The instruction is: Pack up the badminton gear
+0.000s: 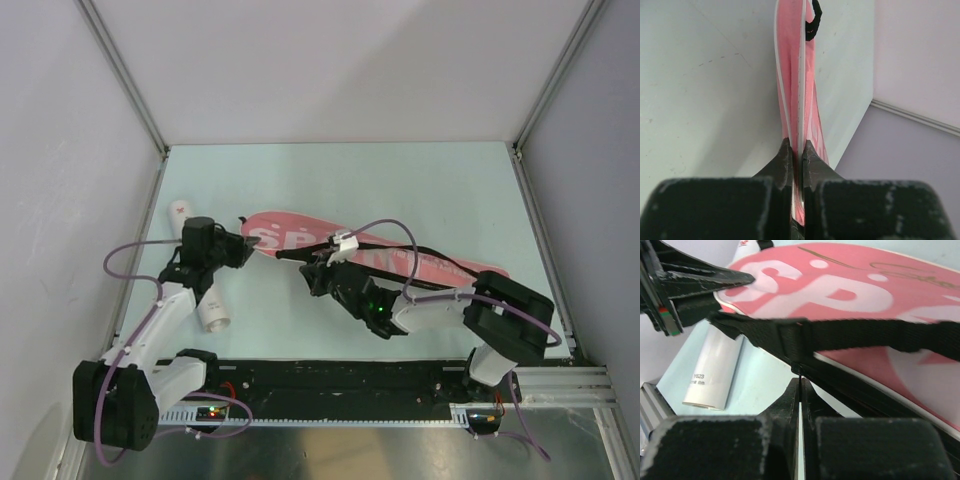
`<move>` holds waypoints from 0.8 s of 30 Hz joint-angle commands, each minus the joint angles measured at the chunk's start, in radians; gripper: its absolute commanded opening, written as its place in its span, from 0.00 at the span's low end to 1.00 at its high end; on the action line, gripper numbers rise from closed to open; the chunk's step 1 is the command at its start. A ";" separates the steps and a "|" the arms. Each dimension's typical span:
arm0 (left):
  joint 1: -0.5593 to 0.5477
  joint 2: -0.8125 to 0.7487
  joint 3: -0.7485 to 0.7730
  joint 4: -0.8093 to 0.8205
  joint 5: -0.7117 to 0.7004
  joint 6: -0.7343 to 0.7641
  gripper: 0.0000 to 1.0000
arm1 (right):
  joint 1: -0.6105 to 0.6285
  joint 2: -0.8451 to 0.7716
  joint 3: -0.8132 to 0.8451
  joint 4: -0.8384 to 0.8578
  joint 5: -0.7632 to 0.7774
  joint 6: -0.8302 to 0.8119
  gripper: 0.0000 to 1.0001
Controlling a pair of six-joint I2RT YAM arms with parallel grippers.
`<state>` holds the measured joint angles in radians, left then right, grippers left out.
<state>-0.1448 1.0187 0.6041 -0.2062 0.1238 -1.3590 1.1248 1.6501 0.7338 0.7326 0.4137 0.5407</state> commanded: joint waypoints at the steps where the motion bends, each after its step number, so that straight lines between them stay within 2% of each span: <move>1: 0.006 -0.025 0.081 0.037 -0.097 0.082 0.00 | -0.014 -0.100 -0.053 -0.083 0.075 0.007 0.00; 11: 0.015 -0.013 0.172 0.009 -0.195 0.230 0.00 | -0.109 -0.280 -0.166 -0.307 0.132 0.152 0.00; 17: 0.042 0.010 0.204 -0.011 -0.216 0.286 0.00 | -0.202 -0.379 -0.184 -0.600 0.243 0.317 0.00; 24: 0.091 0.062 0.253 -0.063 -0.190 0.347 0.00 | -0.376 -0.517 -0.259 -0.741 0.258 0.394 0.00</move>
<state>-0.0948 1.0733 0.7879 -0.2749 0.0109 -1.1103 0.8394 1.2167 0.5049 0.1307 0.5770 0.8600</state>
